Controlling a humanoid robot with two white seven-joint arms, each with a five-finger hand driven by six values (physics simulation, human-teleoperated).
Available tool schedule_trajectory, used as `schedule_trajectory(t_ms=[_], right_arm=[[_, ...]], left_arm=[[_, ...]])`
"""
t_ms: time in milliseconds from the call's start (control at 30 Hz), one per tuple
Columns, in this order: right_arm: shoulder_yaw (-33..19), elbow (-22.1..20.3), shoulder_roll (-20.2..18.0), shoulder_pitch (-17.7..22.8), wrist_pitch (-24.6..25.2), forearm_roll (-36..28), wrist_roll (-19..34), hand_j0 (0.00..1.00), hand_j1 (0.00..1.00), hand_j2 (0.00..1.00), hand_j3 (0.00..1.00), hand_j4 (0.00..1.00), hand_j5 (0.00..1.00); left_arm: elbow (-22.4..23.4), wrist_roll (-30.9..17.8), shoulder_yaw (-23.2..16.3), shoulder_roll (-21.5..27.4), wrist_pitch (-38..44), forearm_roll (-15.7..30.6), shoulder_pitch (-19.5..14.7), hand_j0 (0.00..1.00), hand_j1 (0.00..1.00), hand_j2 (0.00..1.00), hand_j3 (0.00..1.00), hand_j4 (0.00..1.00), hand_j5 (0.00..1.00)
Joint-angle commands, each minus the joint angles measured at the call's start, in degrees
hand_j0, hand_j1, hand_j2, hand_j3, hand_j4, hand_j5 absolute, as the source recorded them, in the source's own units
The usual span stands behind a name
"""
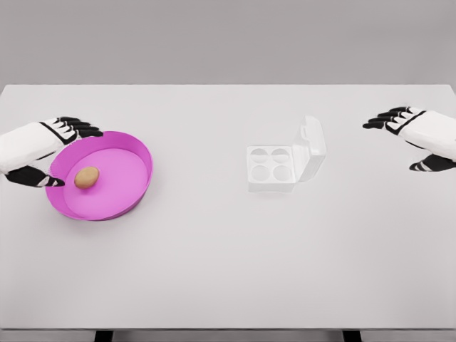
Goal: Pack egg into the box and close the box lid
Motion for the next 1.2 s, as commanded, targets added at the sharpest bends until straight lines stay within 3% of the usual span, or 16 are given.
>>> schedule_trajectory(t_ms=[0,33,67,167,200,267,367,433,600,667,867,967,1167], right_arm=[[-0.2,0.4,0.8,0.0,0.2,2.3,0.0,1.0,1.0,1.0,1.0,1.0,1.0],[-0.5,0.5,0.9,-0.3,0.2,4.4,0.0,1.0,1.0,1.0,1.0,1.0,1.0],[-4.3,2.0,1.3,0.0,0.2,4.2,0.0,1.0,1.0,1.0,1.0,1.0,1.0],[-5.7,1.9,3.9,1.6,0.2,4.2,0.0,1.0,1.0,1.0,1.0,1.0,1.0],[-6.0,2.0,3.9,2.1,0.2,4.1,0.0,1.0,1.0,1.0,1.0,1.0,1.0],[-8.9,2.3,4.0,3.2,0.2,3.9,0.0,1.0,1.0,1.0,1.0,1.0,1.0],[-10.5,2.2,4.0,5.6,0.2,3.8,0.0,1.0,1.0,1.0,1.0,1.0,1.0],[-10.6,2.0,4.0,6.1,0.2,3.7,0.0,1.0,1.0,1.0,1.0,1.0,1.0],[-9.8,2.6,4.6,5.8,0.2,4.1,0.0,1.0,1.0,1.0,1.0,1.0,1.0],[-5.7,4.9,4.6,4.7,0.2,4.1,0.0,1.0,1.0,1.0,1.0,1.0,1.0],[1.1,6.3,4.5,2.1,0.2,4.3,0.0,1.0,1.0,1.0,1.0,1.0,1.0],[1.2,6.3,4.4,2.1,0.2,4.1,0.0,1.0,1.0,1.0,1.0,1.0,1.0],[1.3,5.9,4.2,2.3,0.2,4.2,0.0,1.0,1.0,1.0,1.0,1.0,1.0]], left_arm=[[-2.8,-7.8,-2.8,2.3,0.1,12.7,0.0,1.0,1.0,1.0,1.0,1.0,1.0],[-4.0,-7.8,-2.3,2.1,0.1,16.1,-0.2,1.0,1.0,1.0,1.0,1.0,1.0],[-5.7,-7.8,-1.6,1.7,0.1,18.5,-1.5,1.0,1.0,1.0,1.0,1.0,1.0],[-6.3,-7.8,-0.8,2.4,8.1,20.0,-2.1,1.0,1.0,1.0,1.0,1.0,1.0],[-6.4,-7.8,-1.4,2.6,14.0,20.0,-1.6,1.0,1.0,1.0,1.0,1.0,1.0],[-6.4,-7.8,-2.6,3.2,18.2,19.6,-0.9,1.0,1.0,1.0,1.0,1.0,1.0],[-6.5,-7.8,-3.8,6.0,18.8,18.6,-0.9,1.0,1.0,1.0,1.0,1.0,1.0],[-6.9,-7.8,-4.5,6.8,18.7,15.2,-1.1,1.0,1.0,1.0,1.0,1.0,1.0],[-8.7,-7.8,-6.0,10.4,18.9,13.6,-1.4,1.0,1.0,1.0,1.0,1.0,1.0],[-8.7,-7.8,-7.2,10.7,18.9,13.2,-1.5,1.0,1.0,1.0,1.0,1.0,1.0],[-8.0,-7.8,-9.5,10.0,20.6,10.7,-3.1,0.95,0.95,0.95,0.95,0.95,0.95],[-7.5,-7.8,-12.3,8.3,23.9,10.6,-6.0,0.95,0.95,0.95,0.95,0.95,0.95],[-7.2,-7.8,-13.2,6.8,25.2,9.2,-6.2,0.91,0.91,0.91,0.91,0.91,0.91]])
